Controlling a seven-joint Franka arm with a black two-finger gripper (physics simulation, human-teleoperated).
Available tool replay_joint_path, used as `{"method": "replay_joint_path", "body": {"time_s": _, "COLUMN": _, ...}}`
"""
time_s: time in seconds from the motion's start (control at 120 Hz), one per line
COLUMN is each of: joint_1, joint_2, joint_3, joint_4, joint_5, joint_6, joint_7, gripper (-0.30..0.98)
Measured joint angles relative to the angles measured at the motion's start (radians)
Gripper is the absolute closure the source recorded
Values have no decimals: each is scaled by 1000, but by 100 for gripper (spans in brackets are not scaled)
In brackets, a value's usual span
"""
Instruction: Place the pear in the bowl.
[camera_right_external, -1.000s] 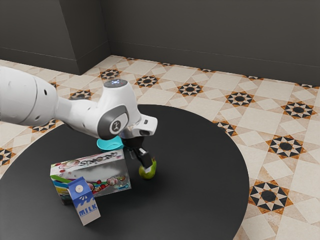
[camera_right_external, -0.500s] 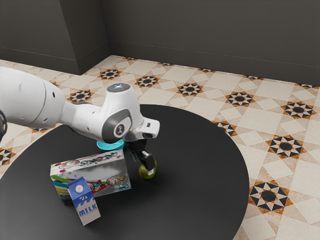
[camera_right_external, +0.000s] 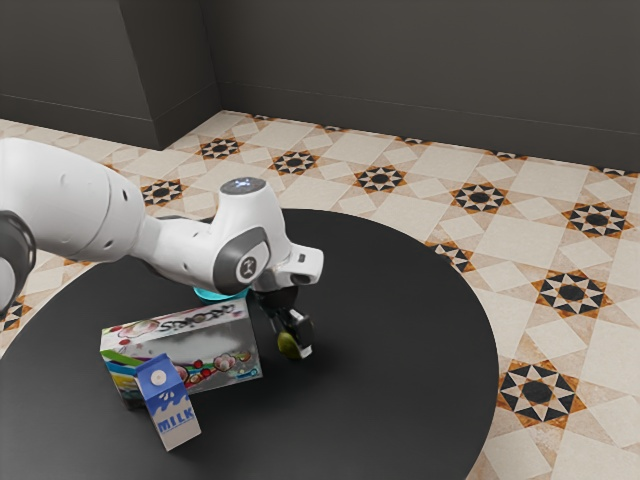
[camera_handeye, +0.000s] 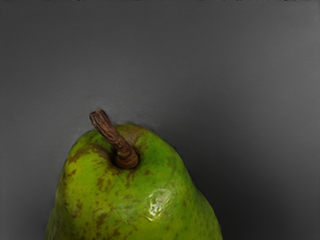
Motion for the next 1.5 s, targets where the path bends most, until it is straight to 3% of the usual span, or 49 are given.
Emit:
{"method": "replay_joint_path", "body": {"time_s": 0.35, "joint_1": 1, "joint_2": 4, "joint_3": 0, "joint_4": 2, "joint_5": -2, "joint_6": 4, "joint_7": 7, "gripper": 24}}
{"method": "replay_joint_path", "body": {"time_s": 0.842, "joint_1": 1, "joint_2": 22, "joint_3": 0, "joint_4": 11, "joint_5": -1, "joint_6": 5, "joint_7": 13, "gripper": 28}}
{"method": "replay_joint_path", "body": {"time_s": 1.133, "joint_1": 1, "joint_2": 24, "joint_3": 2, "joint_4": 12, "joint_5": 7, "joint_6": 8, "joint_7": 2, "gripper": 37}}
{"method": "replay_joint_path", "body": {"time_s": 1.425, "joint_1": 8, "joint_2": -36, "joint_3": 5, "joint_4": 21, "joint_5": 36, "joint_6": 1, "joint_7": -32, "gripper": 60}}
{"method": "replay_joint_path", "body": {"time_s": 1.5, "joint_1": 12, "joint_2": -49, "joint_3": 42, "joint_4": 39, "joint_5": 48, "joint_6": -11, "joint_7": -46, "gripper": 65}}
